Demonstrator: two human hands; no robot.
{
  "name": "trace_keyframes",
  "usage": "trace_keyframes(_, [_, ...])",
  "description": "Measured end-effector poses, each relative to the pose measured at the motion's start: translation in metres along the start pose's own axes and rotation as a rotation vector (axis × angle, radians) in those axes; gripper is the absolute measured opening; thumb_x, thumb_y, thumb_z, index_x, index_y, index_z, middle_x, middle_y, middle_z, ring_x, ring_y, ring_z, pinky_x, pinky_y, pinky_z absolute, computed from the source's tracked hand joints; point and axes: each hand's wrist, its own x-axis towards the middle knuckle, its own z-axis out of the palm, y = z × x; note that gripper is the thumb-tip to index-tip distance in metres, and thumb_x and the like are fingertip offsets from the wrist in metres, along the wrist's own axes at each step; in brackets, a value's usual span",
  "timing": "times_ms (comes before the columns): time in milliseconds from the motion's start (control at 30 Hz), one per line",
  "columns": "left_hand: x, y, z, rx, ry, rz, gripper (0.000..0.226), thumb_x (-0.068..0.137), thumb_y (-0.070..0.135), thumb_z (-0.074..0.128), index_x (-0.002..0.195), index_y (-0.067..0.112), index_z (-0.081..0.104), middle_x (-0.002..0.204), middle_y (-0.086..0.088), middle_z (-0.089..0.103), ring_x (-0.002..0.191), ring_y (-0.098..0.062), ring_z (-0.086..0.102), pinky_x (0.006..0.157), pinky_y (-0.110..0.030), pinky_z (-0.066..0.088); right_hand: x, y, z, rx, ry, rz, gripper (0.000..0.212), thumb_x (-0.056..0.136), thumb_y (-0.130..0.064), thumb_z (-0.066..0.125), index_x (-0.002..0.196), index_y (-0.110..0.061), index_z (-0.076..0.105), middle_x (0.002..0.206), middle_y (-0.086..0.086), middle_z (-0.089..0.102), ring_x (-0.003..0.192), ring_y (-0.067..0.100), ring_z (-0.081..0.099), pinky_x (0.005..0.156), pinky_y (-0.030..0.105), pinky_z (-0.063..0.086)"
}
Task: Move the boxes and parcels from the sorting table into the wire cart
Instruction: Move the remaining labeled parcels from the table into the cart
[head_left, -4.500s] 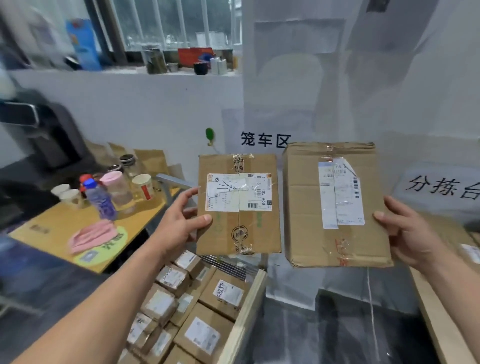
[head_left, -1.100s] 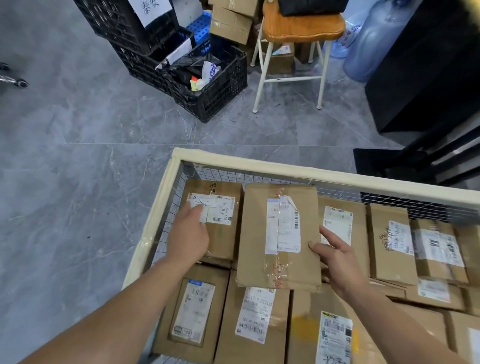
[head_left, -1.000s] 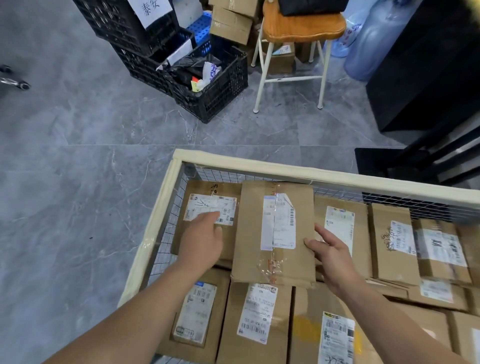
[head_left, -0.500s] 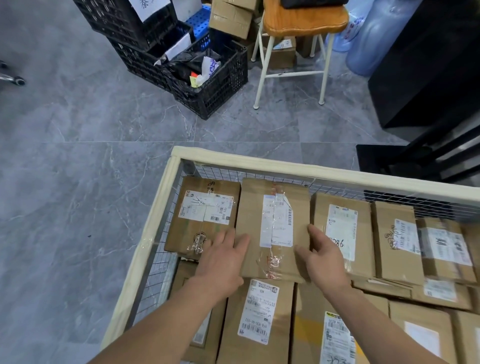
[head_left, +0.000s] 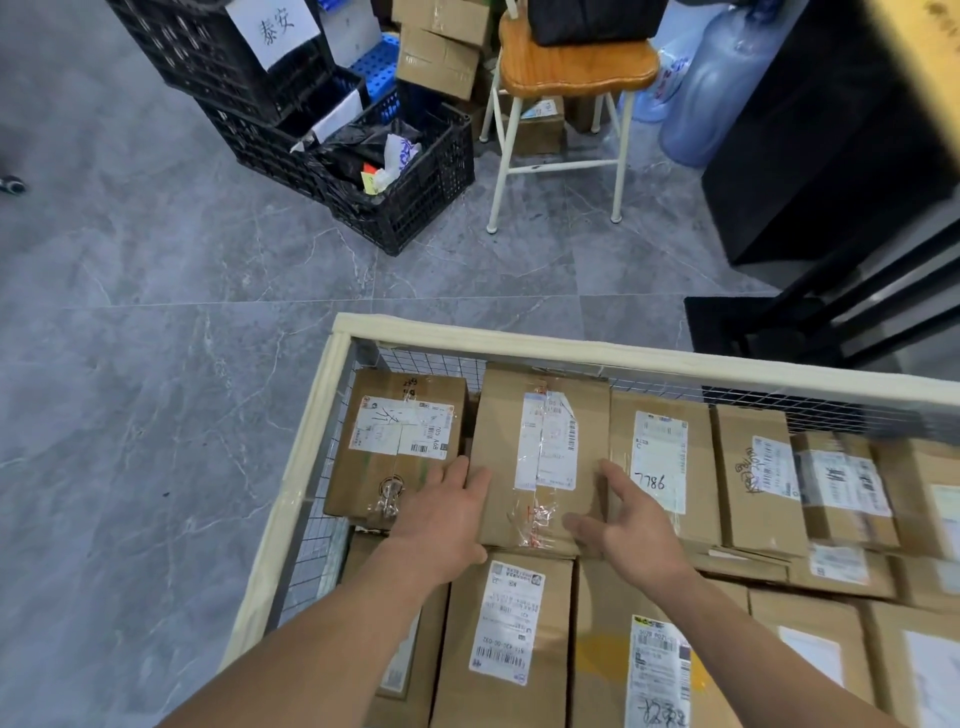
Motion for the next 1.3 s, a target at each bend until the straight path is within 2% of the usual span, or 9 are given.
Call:
trace_keyframes(67, [-0.014, 0.001, -0.013, 0.026, 0.013, 0.012, 0.096, 0.085, 0.044, 0.076, 0.157, 0.02, 0.017, 0.164, -0.007, 0.017, 0.148, -0.031, 0.022, 0.114, -0.053, 0.035, -0.017, -0.014, -0.006, -0.056, 0.009, -0.015, 0.075, 0.085, -0.033, 0.081, 0.149, -0.026, 0.042, 0.143, 0.004, 0.057, 0.128, 0.026, 0.057, 0.098, 0.03, 0.049])
trace_keyframes(200, [-0.047, 0.004, -0.046, 0.032, 0.077, 0.043, 0.09, 0.087, 0.047, 0.071, 0.156, 0.02, 0.021, 0.161, -0.004, 0.025, 0.148, -0.028, 0.024, 0.11, -0.047, 0.041, -0.055, -0.042, -0.02, -0.214, 0.046, -0.089, 0.074, 0.094, -0.03, 0.071, 0.157, -0.02, 0.033, 0.161, -0.003, 0.039, 0.146, 0.021, 0.039, 0.113, 0.03, 0.034])
trace_keyframes(333, [-0.082, 0.012, -0.082, 0.029, 0.15, 0.07, 0.079, 0.083, 0.046, 0.065, 0.149, 0.021, 0.03, 0.149, 0.002, 0.037, 0.139, -0.024, 0.032, 0.1, -0.043, 0.046, -0.101, -0.069, -0.037, -0.344, 0.11, -0.158, 0.071, 0.099, -0.03, 0.062, 0.16, -0.02, 0.028, 0.165, -0.003, 0.031, 0.149, 0.019, 0.034, 0.118, 0.032, 0.033])
trace_keyframes(433, [-0.11, 0.028, -0.111, 0.045, 0.216, 0.119, 0.078, 0.084, 0.048, 0.064, 0.149, 0.02, 0.031, 0.149, 0.0, 0.038, 0.136, -0.023, 0.034, 0.105, -0.044, 0.042, -0.138, -0.085, -0.055, -0.363, 0.162, -0.183, 0.07, 0.1, -0.032, 0.061, 0.16, -0.02, 0.028, 0.164, -0.002, 0.033, 0.149, 0.019, 0.035, 0.117, 0.033, 0.033])
trace_keyframes(633, [-0.157, 0.084, -0.162, 0.005, 0.356, 0.265, 0.087, 0.093, 0.057, 0.059, 0.158, 0.015, 0.02, 0.165, -0.002, 0.023, 0.151, -0.023, 0.021, 0.122, -0.037, 0.024, -0.203, -0.097, -0.111, -0.408, 0.325, -0.217, 0.066, 0.098, -0.038, 0.06, 0.157, -0.022, 0.034, 0.161, -0.002, 0.038, 0.14, 0.02, 0.046, 0.11, 0.033, 0.041])
trace_keyframes(867, [-0.2, 0.2, -0.201, 0.096, 0.492, 0.485, 0.086, 0.093, 0.062, 0.054, 0.157, 0.016, 0.022, 0.162, 0.0, 0.027, 0.148, -0.021, 0.024, 0.119, -0.039, 0.029, -0.286, -0.064, -0.2, -0.398, 0.512, -0.194, 0.069, 0.099, -0.041, 0.059, 0.158, -0.018, 0.033, 0.163, 0.002, 0.035, 0.15, 0.017, 0.032, 0.118, 0.032, 0.032])
trace_keyframes(967, [-0.224, 0.266, -0.204, 0.146, 0.524, 0.576, 0.088, 0.093, 0.064, 0.053, 0.158, 0.015, 0.02, 0.163, -0.001, 0.025, 0.15, -0.022, 0.023, 0.12, -0.04, 0.029, -0.329, -0.028, -0.239, -0.408, 0.608, -0.169, 0.07, 0.099, -0.045, 0.055, 0.159, -0.02, 0.031, 0.165, 0.001, 0.032, 0.152, 0.016, 0.028, 0.119, 0.033, 0.031])
trace_keyframes(1133, [-0.271, 0.38, -0.193, 0.215, 0.574, 0.703, 0.076, 0.091, 0.064, 0.055, 0.147, 0.018, 0.033, 0.148, 0.002, 0.041, 0.135, -0.021, 0.037, 0.107, -0.039, 0.039, -0.407, 0.047, -0.303, -0.399, 0.75, -0.098, 0.072, 0.099, -0.049, 0.054, 0.16, -0.022, 0.027, 0.167, 0.0, 0.026, 0.153, 0.017, 0.024, 0.121, 0.035, 0.029])
trace_keyframes(1300, [-0.323, 0.492, -0.173, 0.256, 0.613, 0.84, 0.072, 0.087, 0.066, 0.057, 0.14, 0.019, 0.041, 0.141, 0.003, 0.048, 0.128, -0.019, 0.044, 0.103, -0.039, 0.044, -0.489, 0.118, -0.353, -0.348, 0.886, -0.011, 0.063, 0.098, -0.049, 0.054, 0.153, -0.02, 0.04, 0.159, 0.003, 0.039, 0.145, 0.022, 0.038, 0.113, 0.04, 0.04])
